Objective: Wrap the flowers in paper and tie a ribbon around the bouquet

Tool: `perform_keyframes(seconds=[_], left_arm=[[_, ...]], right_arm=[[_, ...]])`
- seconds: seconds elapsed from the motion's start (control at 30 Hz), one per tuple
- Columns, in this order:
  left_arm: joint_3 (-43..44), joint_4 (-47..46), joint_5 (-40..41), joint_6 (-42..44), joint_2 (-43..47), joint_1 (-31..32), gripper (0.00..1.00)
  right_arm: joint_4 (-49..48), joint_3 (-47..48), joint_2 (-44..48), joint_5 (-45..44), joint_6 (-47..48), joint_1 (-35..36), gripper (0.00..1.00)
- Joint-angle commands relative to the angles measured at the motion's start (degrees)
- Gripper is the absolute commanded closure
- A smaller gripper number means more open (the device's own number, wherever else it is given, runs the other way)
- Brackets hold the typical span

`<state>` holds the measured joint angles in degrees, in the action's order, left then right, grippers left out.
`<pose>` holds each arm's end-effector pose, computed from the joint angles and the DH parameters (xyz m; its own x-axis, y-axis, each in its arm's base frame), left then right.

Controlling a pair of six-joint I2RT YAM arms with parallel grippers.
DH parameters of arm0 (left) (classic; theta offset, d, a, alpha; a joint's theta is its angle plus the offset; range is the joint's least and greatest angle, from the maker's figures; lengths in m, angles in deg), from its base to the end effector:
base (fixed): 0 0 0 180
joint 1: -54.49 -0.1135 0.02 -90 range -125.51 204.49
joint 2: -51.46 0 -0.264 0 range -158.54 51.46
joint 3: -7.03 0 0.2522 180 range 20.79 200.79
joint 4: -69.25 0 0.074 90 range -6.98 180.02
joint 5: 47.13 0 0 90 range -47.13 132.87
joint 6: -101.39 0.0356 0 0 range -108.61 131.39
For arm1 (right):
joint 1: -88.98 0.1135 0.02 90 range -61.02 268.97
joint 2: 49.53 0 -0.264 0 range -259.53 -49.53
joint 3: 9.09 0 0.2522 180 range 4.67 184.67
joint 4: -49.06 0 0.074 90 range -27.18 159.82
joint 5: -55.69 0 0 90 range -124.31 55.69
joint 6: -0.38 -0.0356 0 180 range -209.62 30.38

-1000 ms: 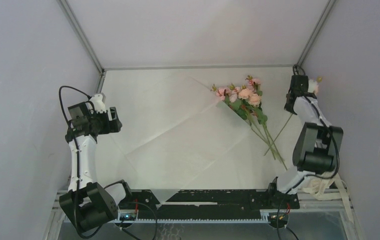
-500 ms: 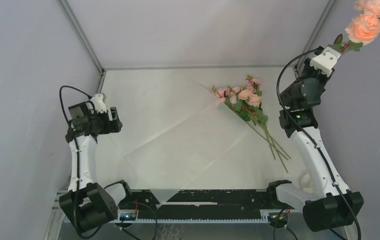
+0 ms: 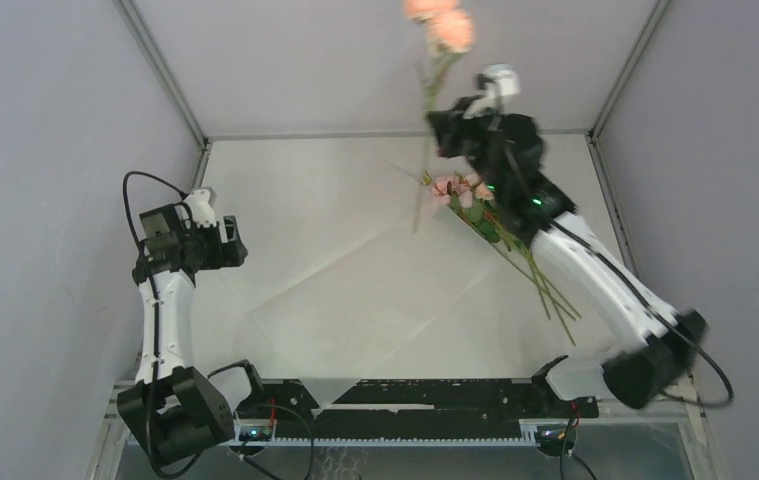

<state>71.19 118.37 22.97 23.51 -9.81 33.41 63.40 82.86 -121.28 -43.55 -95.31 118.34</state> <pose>0.2090 0.0676 0.2801 -0.6837 -0.0519 -0.7280 0.0256 0.9951 -0.0951 0.2491 0.1336 0.4624 0.0544 0.1429 -0.9882 -0.3518 0.9290 0.1149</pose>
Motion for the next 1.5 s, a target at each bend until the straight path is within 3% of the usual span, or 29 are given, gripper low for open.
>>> perform_keyframes(seconds=[0.0,0.23,0.4,0.57,0.67,0.73,0.83,0.93,1.1,1.27,1.47], left_arm=[[-1.0,0.2,-0.5,1.8,1.2,0.6,0.18],[-1.4,0.2,-0.7,2.3,0.3,0.8,0.18],[-1.7,0.3,-1.1,2.7,-0.2,0.9,0.18],[-1.6,0.1,-1.3,2.6,-1.1,1.1,0.18],[-1.5,0.1,-1.3,2.6,-1.3,1.2,0.18],[-1.7,0.2,-1.3,2.7,-1.0,1.2,0.18],[-1.9,0.2,-1.2,3.0,-1.1,1.3,0.18],[-1.9,0.1,-1.3,2.9,-1.3,1.2,0.18],[-1.9,-0.1,-1.5,2.8,-1.5,1.5,0.18],[-1.8,-0.1,-1.4,2.6,-1.2,1.8,0.18],[-1.8,0.3,-1.2,2.6,-0.8,2.1,0.18]], right_arm=[[9.2,8.6,-19.5,14.3,-18.8,8.4,1.0],[20.4,34.5,-47.2,14.0,-24.9,14.2,1.0],[19.7,38.7,-56.1,9.5,-28.3,13.7,1.0],[16.3,39.8,-61.6,9.5,-24.5,13.0,0.99],[23.6,47.2,-65.1,10.7,-20.8,11.4,0.5],[29.9,51.0,-64.8,10.0,-17.6,9.8,0.38],[32.4,45.5,-55.1,13.2,-10.9,6.7,0.35],[32.7,32.2,-40.9,11.5,-5.8,2.6,0.35],[37.2,10.0,-23.4,9.3,-5.5,-11.5,0.42],[43.9,-3.0,-17.7,4.7,-5.6,-23.9,0.48],[45.3,-5.6,-21.5,10.5,-4.3,-31.4,0.49]])
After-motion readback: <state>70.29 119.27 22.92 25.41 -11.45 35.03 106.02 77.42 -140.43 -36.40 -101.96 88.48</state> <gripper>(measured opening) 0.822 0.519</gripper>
